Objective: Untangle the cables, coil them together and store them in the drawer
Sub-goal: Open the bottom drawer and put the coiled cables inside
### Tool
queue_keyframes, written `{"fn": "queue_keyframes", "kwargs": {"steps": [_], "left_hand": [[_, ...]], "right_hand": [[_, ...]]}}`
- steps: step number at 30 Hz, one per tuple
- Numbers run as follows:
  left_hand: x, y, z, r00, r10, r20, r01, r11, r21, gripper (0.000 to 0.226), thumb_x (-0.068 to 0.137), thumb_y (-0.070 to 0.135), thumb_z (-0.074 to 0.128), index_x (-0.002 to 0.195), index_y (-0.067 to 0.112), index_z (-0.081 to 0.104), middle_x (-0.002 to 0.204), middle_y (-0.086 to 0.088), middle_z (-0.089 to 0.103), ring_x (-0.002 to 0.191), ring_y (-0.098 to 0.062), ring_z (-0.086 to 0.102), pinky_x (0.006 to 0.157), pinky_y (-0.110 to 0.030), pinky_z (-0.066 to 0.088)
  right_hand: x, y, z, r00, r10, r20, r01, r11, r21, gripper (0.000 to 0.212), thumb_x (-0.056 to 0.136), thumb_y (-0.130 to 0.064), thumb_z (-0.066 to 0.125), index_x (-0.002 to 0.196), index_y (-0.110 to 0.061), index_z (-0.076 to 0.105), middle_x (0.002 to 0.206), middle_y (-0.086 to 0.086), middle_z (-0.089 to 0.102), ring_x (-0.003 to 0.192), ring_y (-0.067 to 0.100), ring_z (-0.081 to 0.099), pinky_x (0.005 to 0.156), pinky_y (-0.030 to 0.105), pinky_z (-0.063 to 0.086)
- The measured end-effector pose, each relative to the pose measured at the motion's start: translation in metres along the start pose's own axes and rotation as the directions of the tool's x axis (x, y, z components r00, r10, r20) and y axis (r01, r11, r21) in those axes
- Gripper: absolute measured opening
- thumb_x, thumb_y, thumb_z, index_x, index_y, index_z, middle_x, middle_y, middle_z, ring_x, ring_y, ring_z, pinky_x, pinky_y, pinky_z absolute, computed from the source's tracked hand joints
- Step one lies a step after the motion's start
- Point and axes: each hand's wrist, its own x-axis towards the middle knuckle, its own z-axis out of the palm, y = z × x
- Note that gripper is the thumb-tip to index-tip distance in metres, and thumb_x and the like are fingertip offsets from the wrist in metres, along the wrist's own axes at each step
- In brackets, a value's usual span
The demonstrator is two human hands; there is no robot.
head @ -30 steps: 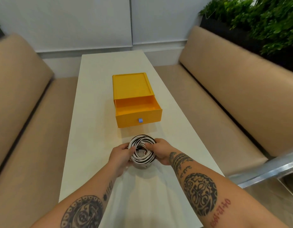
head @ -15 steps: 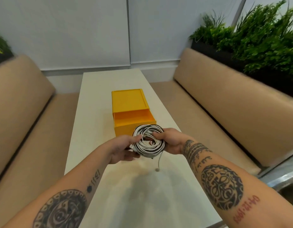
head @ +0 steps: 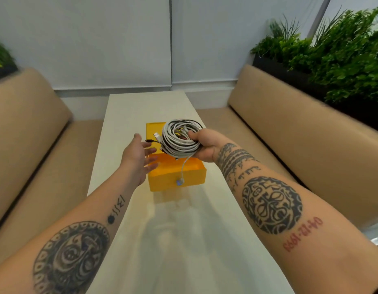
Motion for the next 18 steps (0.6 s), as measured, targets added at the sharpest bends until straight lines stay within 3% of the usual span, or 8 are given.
{"fn": "queue_keyframes", "kwargs": {"steps": [2,4,6,8,11,13,16,18], "left_hand": [[0.004,-0.003,0.002,0.991,-0.115,-0.073,0.12,0.99,0.072,0.054,0.1,0.051,0.026,0.11,0.007,0.055,0.096,-0.01,0.06,0.072,-0.024,0.052,0.055,-0.03,0.044],[-0.002,-0.004,0.005,0.96,-0.279,0.019,0.271,0.946,0.179,0.068,0.097,0.063,0.017,0.107,0.006,0.053,0.077,-0.01,0.055,0.055,-0.02,0.043,0.046,-0.022,0.032],[-0.004,-0.002,0.011,0.911,-0.38,0.164,0.344,0.915,0.208,0.086,0.092,0.075,0.01,0.111,0.004,0.054,0.073,-0.011,0.066,0.052,-0.021,0.054,0.044,-0.02,0.039],[0.001,0.001,0.017,0.872,-0.381,0.307,0.371,0.924,0.093,0.101,0.087,0.082,0.013,0.131,-0.002,0.049,0.097,-0.023,0.073,0.076,-0.034,0.072,0.062,-0.034,0.059],[0.006,0.008,0.025,0.864,-0.33,0.38,0.417,0.892,-0.173,0.113,0.086,0.084,0.02,0.138,-0.014,0.038,0.122,-0.035,0.06,0.107,-0.046,0.064,0.088,-0.051,0.055],[0.014,0.013,0.026,0.88,-0.289,0.376,0.406,0.87,-0.28,0.114,0.083,0.087,0.022,0.132,-0.012,0.048,0.121,-0.03,0.062,0.11,-0.044,0.062,0.095,-0.053,0.051],[0.023,0.012,0.023,0.859,-0.279,0.429,0.407,0.881,-0.242,0.102,0.081,0.086,0.036,0.122,-0.005,0.06,0.118,-0.028,0.067,0.109,-0.045,0.065,0.098,-0.058,0.049],[0.027,0.009,0.023,0.874,-0.292,0.388,0.36,0.926,-0.114,0.074,0.091,0.066,0.051,0.122,-0.001,0.062,0.118,-0.025,0.068,0.106,-0.04,0.068,0.096,-0.055,0.052]], "right_hand": [[0.004,-0.012,0.013,1.0,-0.023,0.019,0.023,1.0,0.004,0.022,0.105,-0.006,0.04,0.118,-0.002,0.057,0.116,0.024,0.066,0.097,0.038,0.067,0.074,0.059,0.054],[0.011,-0.021,0.023,0.998,-0.059,0.014,0.059,0.998,0.019,0.023,0.104,-0.006,0.042,0.122,-0.003,0.056,0.123,0.023,0.065,0.101,0.037,0.067,0.076,0.056,0.055],[0.018,-0.023,0.027,0.996,-0.088,-0.02,0.089,0.996,0.018,0.024,0.103,-0.006,0.044,0.124,-0.003,0.057,0.123,0.021,0.065,0.098,0.036,0.069,0.075,0.05,0.058],[0.023,-0.021,0.027,0.992,-0.108,-0.061,0.109,0.994,0.023,0.026,0.102,-0.006,0.047,0.126,-0.002,0.057,0.123,0.021,0.066,0.101,0.035,0.069,0.073,0.048,0.06],[0.028,-0.009,0.02,0.989,-0.099,-0.112,0.099,0.995,-0.009,0.026,0.101,-0.006,0.05,0.125,0.0,0.059,0.121,0.022,0.067,0.102,0.036,0.069,0.075,0.047,0.06],[0.031,0.003,0.014,0.988,-0.084,-0.127,0.08,0.996,-0.036,0.027,0.101,-0.006,0.051,0.125,0.001,0.059,0.119,0.022,0.067,0.105,0.037,0.068,0.084,0.05,0.058],[0.036,0.024,0.005,0.989,-0.04,-0.145,0.032,0.998,-0.056,0.028,0.1,-0.006,0.053,0.126,0.0,0.059,0.115,0.022,0.068,0.101,0.036,0.069,0.088,0.05,0.057],[0.039,0.034,0.0,0.987,0.003,-0.161,-0.01,0.999,-0.045,0.028,0.1,-0.006,0.053,0.127,0.0,0.058,0.114,0.02,0.069,0.099,0.036,0.069,0.086,0.048,0.058]]}}
